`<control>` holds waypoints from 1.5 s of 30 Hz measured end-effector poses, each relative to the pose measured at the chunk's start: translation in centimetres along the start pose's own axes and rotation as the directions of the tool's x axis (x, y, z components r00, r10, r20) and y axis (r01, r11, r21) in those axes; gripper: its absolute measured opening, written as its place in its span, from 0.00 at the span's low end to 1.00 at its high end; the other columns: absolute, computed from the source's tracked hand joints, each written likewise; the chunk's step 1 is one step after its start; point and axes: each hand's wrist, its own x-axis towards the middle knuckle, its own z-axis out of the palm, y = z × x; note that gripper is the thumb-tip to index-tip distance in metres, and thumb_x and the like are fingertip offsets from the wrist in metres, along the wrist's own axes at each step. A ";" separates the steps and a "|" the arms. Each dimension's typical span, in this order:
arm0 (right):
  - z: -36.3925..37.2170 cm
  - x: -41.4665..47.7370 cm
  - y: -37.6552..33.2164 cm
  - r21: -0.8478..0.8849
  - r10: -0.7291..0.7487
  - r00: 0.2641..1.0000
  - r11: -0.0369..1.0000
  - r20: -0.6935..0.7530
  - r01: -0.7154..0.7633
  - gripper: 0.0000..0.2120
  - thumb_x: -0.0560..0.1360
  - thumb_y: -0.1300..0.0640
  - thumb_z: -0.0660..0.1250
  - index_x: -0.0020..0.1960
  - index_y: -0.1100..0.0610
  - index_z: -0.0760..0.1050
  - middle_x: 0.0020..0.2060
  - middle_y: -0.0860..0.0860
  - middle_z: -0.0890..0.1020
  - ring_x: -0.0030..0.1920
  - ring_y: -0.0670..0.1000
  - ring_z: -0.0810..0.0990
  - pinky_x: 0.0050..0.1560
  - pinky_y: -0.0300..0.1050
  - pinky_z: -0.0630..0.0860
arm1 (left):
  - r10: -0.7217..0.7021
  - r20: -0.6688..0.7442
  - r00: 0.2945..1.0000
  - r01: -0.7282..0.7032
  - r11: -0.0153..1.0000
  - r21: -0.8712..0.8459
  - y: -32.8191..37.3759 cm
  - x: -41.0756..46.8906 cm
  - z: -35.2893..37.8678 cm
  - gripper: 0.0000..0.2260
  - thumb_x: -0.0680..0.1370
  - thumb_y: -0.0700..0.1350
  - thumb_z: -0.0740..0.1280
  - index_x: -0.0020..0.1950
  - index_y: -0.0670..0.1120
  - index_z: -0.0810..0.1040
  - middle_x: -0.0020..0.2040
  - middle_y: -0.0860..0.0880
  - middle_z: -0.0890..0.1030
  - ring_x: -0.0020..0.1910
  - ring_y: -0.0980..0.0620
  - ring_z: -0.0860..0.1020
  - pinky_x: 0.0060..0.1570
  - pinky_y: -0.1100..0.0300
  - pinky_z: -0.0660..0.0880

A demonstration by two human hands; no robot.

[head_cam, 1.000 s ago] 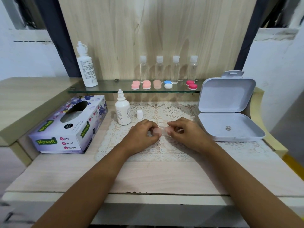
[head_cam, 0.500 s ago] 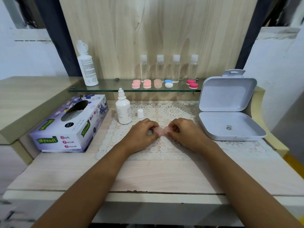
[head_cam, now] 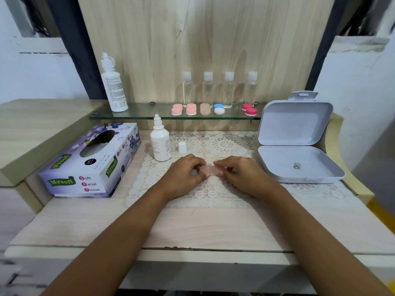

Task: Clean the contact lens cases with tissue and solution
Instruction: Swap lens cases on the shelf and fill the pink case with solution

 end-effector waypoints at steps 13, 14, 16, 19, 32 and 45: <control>0.9 0.3 0.0 0.137 0.105 0.994 0.985 -0.013 -0.103 0.19 0.72 0.51 0.70 0.61 0.54 0.73 0.49 0.50 0.76 0.46 0.46 0.72 0.41 0.26 0.66 | -0.017 -0.001 1.000 0.017 1.000 -0.014 0.1 -0.1 -0.1 0.13 0.73 0.48 0.71 0.55 0.45 0.78 0.50 0.49 0.77 0.51 0.52 0.75 0.55 0.56 0.72; 0.8 0.2 0.0 0.142 0.088 0.996 0.986 0.008 -0.088 0.20 0.74 0.52 0.67 0.65 0.53 0.71 0.51 0.51 0.75 0.47 0.45 0.72 0.45 0.27 0.66 | -0.020 -0.001 1.000 0.020 1.000 -0.015 0.1 -0.1 -0.1 0.13 0.73 0.48 0.71 0.56 0.45 0.78 0.50 0.49 0.77 0.51 0.52 0.75 0.55 0.56 0.72; 0.6 0.2 0.2 0.118 0.064 0.997 0.991 0.044 -0.069 0.18 0.76 0.55 0.64 0.66 0.51 0.72 0.54 0.52 0.75 0.51 0.47 0.74 0.54 0.34 0.67 | -0.023 0.000 1.000 0.023 1.000 -0.019 0.1 -0.1 0.0 0.13 0.73 0.48 0.71 0.56 0.45 0.78 0.50 0.49 0.77 0.51 0.52 0.75 0.55 0.56 0.72; 0.4 0.2 0.2 0.065 0.074 0.996 0.995 0.055 -0.078 0.15 0.76 0.56 0.63 0.63 0.55 0.74 0.56 0.53 0.78 0.54 0.49 0.75 0.49 0.31 0.65 | -0.025 0.003 1.000 0.025 1.000 -0.017 0.1 -0.1 0.0 0.13 0.73 0.48 0.70 0.56 0.45 0.78 0.50 0.49 0.77 0.51 0.52 0.75 0.55 0.55 0.72; 1.6 0.3 0.1 0.060 0.065 0.996 0.996 -0.061 -0.062 0.10 0.75 0.55 0.65 0.52 0.61 0.74 0.47 0.54 0.76 0.45 0.48 0.70 0.38 0.34 0.60 | -0.035 0.007 0.999 0.035 0.999 -0.005 0.2 -0.1 -0.1 0.12 0.74 0.48 0.70 0.55 0.46 0.78 0.51 0.50 0.77 0.52 0.53 0.75 0.55 0.57 0.72; 0.7 -0.2 0.3 0.046 0.043 0.999 0.998 -0.021 -0.042 0.12 0.74 0.54 0.65 0.57 0.55 0.77 0.49 0.52 0.78 0.49 0.49 0.76 0.46 0.32 0.66 | -0.034 -0.020 0.999 0.035 0.998 0.053 0.1 -0.3 0.1 0.17 0.76 0.49 0.66 0.64 0.47 0.75 0.57 0.48 0.75 0.59 0.51 0.71 0.60 0.59 0.66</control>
